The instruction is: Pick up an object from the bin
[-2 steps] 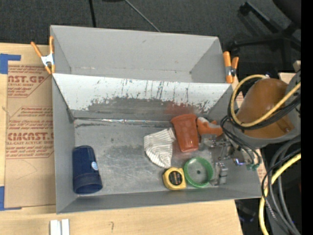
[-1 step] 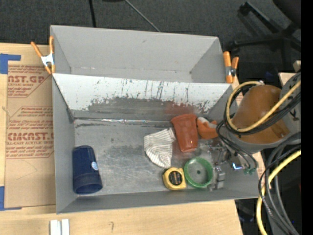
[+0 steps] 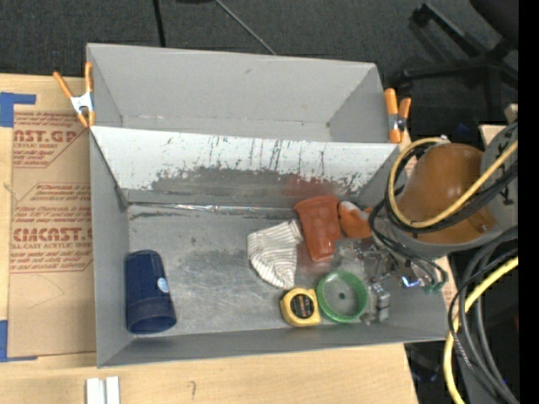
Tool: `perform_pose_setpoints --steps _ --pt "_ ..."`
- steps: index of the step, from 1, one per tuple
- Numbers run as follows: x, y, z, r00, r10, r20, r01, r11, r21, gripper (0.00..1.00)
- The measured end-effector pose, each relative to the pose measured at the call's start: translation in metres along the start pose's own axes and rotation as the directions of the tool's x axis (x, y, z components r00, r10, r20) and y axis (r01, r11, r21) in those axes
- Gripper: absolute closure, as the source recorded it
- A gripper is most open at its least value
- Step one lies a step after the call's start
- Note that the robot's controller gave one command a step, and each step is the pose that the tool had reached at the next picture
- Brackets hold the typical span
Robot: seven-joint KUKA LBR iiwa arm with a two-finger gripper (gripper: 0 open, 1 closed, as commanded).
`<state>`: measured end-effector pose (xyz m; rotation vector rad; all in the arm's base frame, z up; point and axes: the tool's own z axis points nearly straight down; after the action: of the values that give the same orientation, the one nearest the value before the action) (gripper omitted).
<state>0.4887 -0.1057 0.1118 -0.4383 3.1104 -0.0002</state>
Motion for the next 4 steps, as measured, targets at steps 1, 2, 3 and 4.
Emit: perform_pose_setpoints --steps 1,2,3,4 --pt "0.0019 -0.0026 0.0352 0.993 -0.117 -0.008 0.117 0.993 -0.001 0.0" --pt "-0.0031 -0.004 0.0339 0.984 -0.181 -0.007 0.181 0.984 0.0 1.0" --pt "-0.0039 -0.0042 0.0337 0.982 -0.191 -0.007 0.191 0.982 0.0 1.0" --pt "-0.0041 -0.0038 0.0305 0.981 -0.192 -0.004 0.192 0.981 0.0 1.0"
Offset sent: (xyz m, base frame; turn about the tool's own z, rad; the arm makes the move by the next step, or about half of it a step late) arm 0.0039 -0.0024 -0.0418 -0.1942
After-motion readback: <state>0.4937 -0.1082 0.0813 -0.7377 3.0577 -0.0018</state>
